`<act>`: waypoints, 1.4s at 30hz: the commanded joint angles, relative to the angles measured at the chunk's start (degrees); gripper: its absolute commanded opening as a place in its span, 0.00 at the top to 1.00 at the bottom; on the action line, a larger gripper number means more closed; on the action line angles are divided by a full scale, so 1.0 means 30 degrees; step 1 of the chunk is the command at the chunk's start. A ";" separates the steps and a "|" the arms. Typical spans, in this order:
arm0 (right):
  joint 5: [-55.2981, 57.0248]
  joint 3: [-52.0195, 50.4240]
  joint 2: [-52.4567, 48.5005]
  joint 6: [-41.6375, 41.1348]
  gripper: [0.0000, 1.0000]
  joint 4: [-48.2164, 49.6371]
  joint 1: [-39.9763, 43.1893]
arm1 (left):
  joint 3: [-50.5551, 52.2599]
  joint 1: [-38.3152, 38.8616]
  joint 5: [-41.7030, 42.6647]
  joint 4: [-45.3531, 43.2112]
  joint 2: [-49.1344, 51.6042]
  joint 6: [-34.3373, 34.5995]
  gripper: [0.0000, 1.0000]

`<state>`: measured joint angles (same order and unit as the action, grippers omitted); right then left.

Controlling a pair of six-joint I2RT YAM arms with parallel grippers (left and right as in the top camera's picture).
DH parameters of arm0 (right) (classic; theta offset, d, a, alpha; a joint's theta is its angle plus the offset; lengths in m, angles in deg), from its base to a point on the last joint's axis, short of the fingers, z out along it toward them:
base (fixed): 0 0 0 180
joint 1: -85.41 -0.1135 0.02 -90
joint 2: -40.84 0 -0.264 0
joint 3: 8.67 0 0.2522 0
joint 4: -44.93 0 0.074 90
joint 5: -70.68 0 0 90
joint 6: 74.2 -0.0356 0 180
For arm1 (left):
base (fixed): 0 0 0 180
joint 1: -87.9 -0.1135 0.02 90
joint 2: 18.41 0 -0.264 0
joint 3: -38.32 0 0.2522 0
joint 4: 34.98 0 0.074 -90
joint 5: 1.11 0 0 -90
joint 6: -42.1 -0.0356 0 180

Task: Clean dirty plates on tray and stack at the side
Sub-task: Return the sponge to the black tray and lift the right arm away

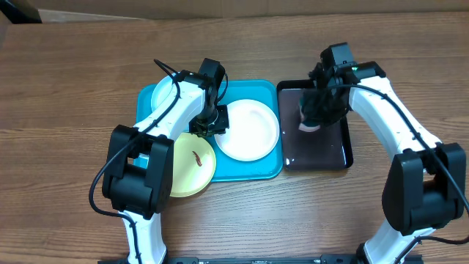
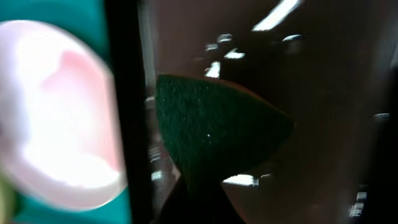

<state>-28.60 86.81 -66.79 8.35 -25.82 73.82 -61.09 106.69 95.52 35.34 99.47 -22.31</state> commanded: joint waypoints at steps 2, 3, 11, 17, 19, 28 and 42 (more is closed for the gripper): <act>0.2572 -0.2113 0.0175 0.0138 0.96 0.1668 -0.0109 | -0.0175 0.0124 0.0073 -0.0036 -0.0175 0.0066 0.70; 0.2579 -0.2652 0.0168 0.0146 0.96 0.2259 -0.0109 | -0.0175 0.0124 0.0073 -0.0058 -0.0175 0.0066 0.70; 0.2572 -0.3679 0.0175 0.0073 0.33 0.3876 -0.0073 | -0.0175 0.0124 0.0087 -0.0262 -0.0175 0.0066 0.68; 0.2324 -0.3461 0.0182 0.0066 0.30 0.3767 -0.0073 | -0.0153 0.0138 -0.0284 -0.0328 -0.0160 0.0080 0.67; 0.1858 -0.3118 0.0197 0.0066 0.29 0.3606 -0.0066 | -0.0109 0.0160 -0.0284 -0.0357 -0.0138 0.0073 0.66; 0.1552 0.2055 0.0197 -0.0597 0.29 -0.0605 0.1166 | -0.0080 0.0248 -0.0393 -0.0503 -0.0044 0.0124 0.70; 0.1341 0.3395 0.0197 -0.0867 0.16 -0.2769 0.5238 | 0.0153 0.0619 -0.1508 -0.0605 -0.0036 0.0291 0.71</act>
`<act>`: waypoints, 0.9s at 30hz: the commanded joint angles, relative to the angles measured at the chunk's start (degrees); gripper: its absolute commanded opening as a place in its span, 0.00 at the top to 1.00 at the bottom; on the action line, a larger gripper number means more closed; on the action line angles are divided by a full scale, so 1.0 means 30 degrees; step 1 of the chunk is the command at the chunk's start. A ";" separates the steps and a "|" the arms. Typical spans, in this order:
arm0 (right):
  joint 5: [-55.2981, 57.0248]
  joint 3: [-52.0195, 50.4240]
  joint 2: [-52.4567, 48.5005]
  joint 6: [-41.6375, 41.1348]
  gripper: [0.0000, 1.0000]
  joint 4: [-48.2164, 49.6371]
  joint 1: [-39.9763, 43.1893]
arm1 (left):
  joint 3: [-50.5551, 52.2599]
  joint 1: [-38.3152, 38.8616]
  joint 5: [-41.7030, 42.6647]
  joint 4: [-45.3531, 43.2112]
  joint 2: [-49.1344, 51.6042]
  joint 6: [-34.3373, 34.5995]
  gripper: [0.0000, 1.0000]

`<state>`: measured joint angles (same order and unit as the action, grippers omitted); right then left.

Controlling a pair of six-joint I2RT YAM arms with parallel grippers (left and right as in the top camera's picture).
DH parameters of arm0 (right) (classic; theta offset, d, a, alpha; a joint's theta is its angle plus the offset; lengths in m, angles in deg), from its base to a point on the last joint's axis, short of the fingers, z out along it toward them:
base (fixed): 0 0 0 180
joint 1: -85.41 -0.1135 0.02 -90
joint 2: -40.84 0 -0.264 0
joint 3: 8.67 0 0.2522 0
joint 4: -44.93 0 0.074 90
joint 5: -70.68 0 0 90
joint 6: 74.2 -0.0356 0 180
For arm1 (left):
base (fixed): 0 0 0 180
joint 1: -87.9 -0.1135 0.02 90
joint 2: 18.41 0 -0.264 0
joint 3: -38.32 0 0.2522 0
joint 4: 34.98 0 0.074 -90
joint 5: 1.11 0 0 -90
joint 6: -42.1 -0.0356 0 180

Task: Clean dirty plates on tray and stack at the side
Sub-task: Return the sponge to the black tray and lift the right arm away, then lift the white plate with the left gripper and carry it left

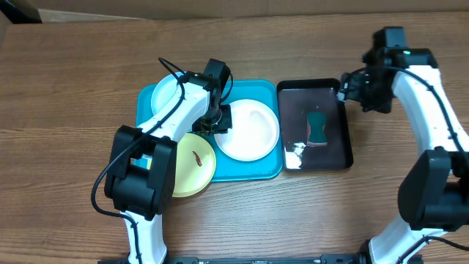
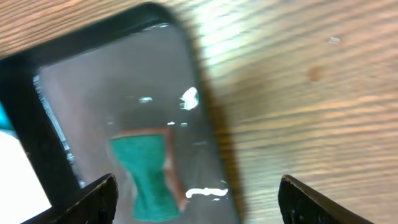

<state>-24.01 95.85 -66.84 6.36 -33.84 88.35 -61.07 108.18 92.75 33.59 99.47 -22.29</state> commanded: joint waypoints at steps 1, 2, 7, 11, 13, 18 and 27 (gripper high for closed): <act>-0.0189 0.0379 0.0211 -0.0197 0.16 -0.0226 0.0619 | 0.0291 0.0117 -0.0583 -0.0095 -0.0036 0.0430 0.75; -0.0189 0.0379 0.0211 -0.0204 0.16 -0.0262 0.0699 | 0.0342 0.0117 -0.0583 -0.0102 -0.0036 0.0495 0.77; -0.0175 0.0379 0.0211 -0.0197 0.00 -0.0306 0.0852 | 0.0758 0.0131 -0.0481 -0.0503 -0.0036 0.0495 0.80; -0.0175 0.0379 0.0211 -0.0197 0.00 -0.0299 0.0852 | 0.1078 0.0131 -0.0474 -0.0627 -0.0036 0.0495 0.80; -0.0175 0.0379 0.0211 -0.0197 0.00 -0.0291 0.0852 | 0.1078 0.0124 -0.0379 -0.0685 -0.0044 0.0488 0.87; -0.0175 0.0379 0.0211 -0.0197 0.00 -0.0291 0.0852 | 0.0219 -0.0066 0.0809 -0.0270 -0.0087 0.0102 0.96; -0.0175 0.0379 0.0211 -0.0197 0.00 -0.0291 0.0852 | -0.6105 -0.1035 0.0408 0.4044 -0.0095 -0.0984 0.96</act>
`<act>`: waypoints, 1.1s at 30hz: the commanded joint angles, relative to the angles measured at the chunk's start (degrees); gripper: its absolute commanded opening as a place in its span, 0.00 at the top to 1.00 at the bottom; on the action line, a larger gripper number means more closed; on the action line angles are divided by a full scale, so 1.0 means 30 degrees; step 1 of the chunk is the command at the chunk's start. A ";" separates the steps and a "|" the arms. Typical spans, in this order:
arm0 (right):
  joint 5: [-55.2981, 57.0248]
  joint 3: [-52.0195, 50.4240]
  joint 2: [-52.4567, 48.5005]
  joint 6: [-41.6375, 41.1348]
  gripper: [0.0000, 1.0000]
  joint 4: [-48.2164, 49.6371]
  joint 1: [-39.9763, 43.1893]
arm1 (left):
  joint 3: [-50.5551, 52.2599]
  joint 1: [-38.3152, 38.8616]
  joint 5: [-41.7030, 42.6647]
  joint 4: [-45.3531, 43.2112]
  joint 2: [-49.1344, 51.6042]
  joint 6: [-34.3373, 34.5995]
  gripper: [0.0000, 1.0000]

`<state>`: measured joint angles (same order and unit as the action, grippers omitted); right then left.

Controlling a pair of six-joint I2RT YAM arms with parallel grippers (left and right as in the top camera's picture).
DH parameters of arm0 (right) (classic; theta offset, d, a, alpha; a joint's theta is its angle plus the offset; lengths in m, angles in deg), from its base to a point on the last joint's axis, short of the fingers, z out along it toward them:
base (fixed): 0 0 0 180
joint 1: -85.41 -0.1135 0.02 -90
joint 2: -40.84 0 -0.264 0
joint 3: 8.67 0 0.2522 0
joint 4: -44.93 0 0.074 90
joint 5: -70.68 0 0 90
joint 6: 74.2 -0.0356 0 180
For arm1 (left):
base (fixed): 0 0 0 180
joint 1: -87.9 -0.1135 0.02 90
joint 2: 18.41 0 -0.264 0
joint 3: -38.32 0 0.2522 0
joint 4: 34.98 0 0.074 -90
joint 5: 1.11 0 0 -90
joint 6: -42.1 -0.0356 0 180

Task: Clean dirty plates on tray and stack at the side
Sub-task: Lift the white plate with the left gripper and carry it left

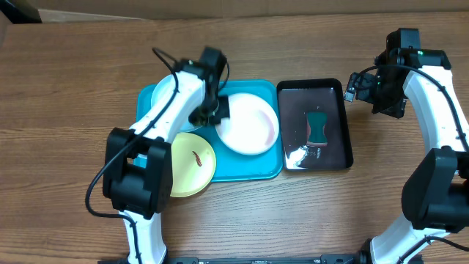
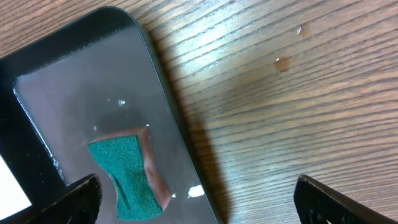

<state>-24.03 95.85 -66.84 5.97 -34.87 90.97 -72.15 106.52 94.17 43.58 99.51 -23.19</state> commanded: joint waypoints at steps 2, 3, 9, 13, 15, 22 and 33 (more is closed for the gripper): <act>-0.0168 0.0379 0.0211 -0.0066 0.00 0.0051 -0.0022 | -0.3898 -0.0656 -0.0146 0.1581 -0.0109 -0.0678 0.96; -0.0168 0.0379 0.0211 -0.0066 0.00 0.0051 -0.0022 | -0.4422 -0.0663 -0.0160 0.1851 -0.0109 -0.0678 0.96; -0.0168 0.0379 0.0211 -0.0066 0.00 0.0051 -0.0022 | -0.6703 0.0153 -0.1158 0.2448 -0.0109 -0.0750 0.96; -0.0168 0.0379 0.0211 -0.0066 0.00 0.0044 -0.0022 | -0.7308 0.1668 -0.4051 0.2324 -0.0109 -0.0692 0.96; -0.0168 0.0379 0.0211 -0.0066 0.00 0.0051 -0.0022 | -0.7475 0.2623 -0.5799 0.2178 -0.0109 -0.0619 0.96; -0.0168 0.0379 0.0211 -0.0066 0.00 0.0051 -0.0022 | -0.7803 0.6426 -1.2983 0.1435 -0.0109 -0.0597 0.96; -0.0168 0.0379 0.0211 -0.0066 0.00 0.0051 -0.0022 | -0.7861 1.2029 -2.6381 -0.0867 -0.0109 -0.0678 0.96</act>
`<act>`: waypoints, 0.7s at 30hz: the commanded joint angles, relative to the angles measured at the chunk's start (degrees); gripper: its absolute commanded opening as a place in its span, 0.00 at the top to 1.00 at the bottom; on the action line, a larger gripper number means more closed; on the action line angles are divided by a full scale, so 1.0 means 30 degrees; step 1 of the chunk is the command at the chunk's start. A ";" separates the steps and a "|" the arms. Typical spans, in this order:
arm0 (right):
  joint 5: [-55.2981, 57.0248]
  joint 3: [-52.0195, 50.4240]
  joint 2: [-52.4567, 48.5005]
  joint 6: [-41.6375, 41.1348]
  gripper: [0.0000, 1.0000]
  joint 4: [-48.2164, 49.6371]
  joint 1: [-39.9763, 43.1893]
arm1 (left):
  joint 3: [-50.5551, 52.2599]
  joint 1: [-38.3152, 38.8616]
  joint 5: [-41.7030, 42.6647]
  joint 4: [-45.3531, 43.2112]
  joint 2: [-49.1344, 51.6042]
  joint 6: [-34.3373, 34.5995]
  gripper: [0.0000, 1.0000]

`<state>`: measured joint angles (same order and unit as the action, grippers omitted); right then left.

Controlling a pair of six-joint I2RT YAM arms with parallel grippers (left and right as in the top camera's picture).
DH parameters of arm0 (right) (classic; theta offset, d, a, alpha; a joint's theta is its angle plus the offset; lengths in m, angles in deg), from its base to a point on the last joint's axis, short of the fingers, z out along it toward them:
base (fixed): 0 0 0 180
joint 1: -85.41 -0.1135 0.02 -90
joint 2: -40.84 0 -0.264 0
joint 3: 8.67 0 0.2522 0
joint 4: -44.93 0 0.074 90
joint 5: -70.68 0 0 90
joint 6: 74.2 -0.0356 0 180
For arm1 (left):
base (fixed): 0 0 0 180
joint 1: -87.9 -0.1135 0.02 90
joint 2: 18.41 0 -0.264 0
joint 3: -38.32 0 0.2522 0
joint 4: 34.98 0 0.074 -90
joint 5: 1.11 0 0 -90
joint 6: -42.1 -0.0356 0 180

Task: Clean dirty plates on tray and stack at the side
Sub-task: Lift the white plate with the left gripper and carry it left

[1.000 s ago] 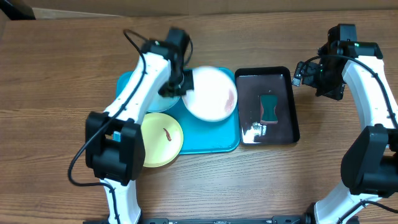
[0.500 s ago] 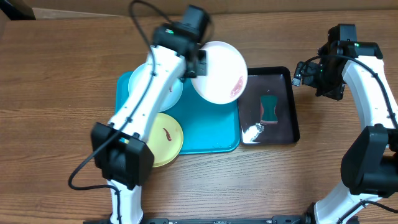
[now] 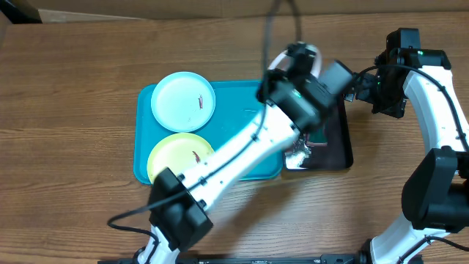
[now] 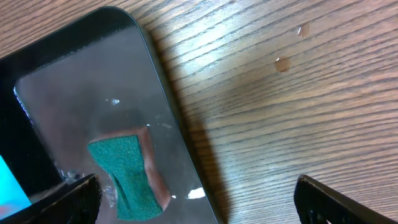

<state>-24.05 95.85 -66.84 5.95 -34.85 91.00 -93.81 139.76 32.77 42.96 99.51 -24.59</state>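
Note:
My left arm reaches across to the black tray. Its gripper hangs over the tray's far left corner, shut on the white plate, of which only a rim shows behind the wrist. A light blue plate with a red speck and a yellow plate with a red smear lie on the teal tray. The green sponge lies in the water of the black tray. My right gripper stands open and empty over the table, right of the black tray, its fingertips wide apart.
Two water drops lie on the wooden table right of the black tray. White foam floats at the tray's near left. The left arm's long white links cross over the teal tray's right half.
My left arm has moved from the teal tray to over the black tray, and the white plate has left the teal tray with it. The right gripper has not moved.
First my right gripper pressed the sponge into the black tray while the left one sat at the white plate's edge. Then the right had let go and drawn off to the right, open. The left then held the plate tilted, and now holds it at the black tray.

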 commanded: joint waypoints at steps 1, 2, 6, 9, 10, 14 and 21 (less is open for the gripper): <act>-0.0160 0.0379 0.0211 -0.0058 0.00 0.0044 -0.0029 | -0.0641 0.1275 -0.6528 -0.1071 -0.0109 -0.0262 0.96; -0.0160 0.0379 0.0211 -0.0058 0.00 0.0044 -0.0029 | -0.0641 0.1552 -0.6834 -0.1464 -0.0109 -0.0488 0.96; -0.0160 0.0379 0.0211 -0.0058 0.00 0.0044 -0.0029 | -0.0641 0.1996 -0.6921 -0.2528 -0.0109 -0.1304 0.96; -0.0160 0.0379 0.0211 -0.0058 0.00 0.0044 -0.0029 | -0.0641 0.2004 -0.6929 -0.2776 -0.0109 -0.1348 0.96; -0.0160 0.0379 0.0211 -0.0058 0.00 0.0044 -0.0029 | -0.0641 0.1982 -0.6914 -0.2834 -0.0109 -0.1348 0.96; -0.0160 0.0379 0.0211 -0.0058 0.00 0.0044 -0.0029 | -0.0641 0.1974 -0.6907 -0.3082 -0.0109 -0.1348 0.96; -0.0160 0.0379 0.0211 -0.0058 0.00 0.0036 -0.0029 | -0.0641 0.1858 -0.5574 -0.3104 -0.0109 -0.1333 0.96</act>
<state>-24.05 95.85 -66.84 5.97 -34.87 91.00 -94.03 145.90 15.00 34.02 99.51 -28.61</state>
